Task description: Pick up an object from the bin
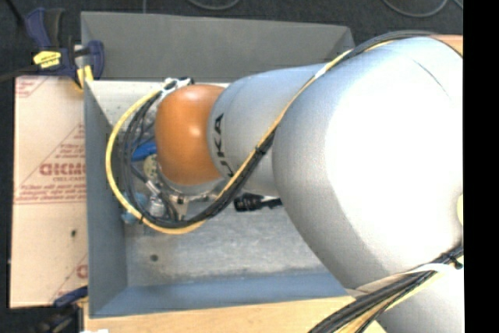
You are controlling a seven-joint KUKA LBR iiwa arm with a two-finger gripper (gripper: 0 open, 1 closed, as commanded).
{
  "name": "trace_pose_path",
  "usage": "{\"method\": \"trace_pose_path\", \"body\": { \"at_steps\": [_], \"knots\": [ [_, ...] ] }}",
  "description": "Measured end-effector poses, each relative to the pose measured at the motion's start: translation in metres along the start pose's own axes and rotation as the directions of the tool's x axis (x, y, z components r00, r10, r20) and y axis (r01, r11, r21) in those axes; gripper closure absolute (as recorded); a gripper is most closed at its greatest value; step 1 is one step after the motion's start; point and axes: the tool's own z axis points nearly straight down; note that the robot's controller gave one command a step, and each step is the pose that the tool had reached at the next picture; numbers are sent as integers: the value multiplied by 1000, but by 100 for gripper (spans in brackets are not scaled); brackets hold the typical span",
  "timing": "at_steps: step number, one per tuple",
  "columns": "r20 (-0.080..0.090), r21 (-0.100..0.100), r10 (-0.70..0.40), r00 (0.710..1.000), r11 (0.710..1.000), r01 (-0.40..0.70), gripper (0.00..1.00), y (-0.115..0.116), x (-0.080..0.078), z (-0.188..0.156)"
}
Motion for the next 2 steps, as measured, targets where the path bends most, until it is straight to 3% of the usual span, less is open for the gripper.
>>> {"method": "trace_pose_path", "body": {
  "at_steps": [2],
  "knots": [
    [5, -5, -1, 1000, 1000, 1, 100, 1, -2, -22]
  ]
}}
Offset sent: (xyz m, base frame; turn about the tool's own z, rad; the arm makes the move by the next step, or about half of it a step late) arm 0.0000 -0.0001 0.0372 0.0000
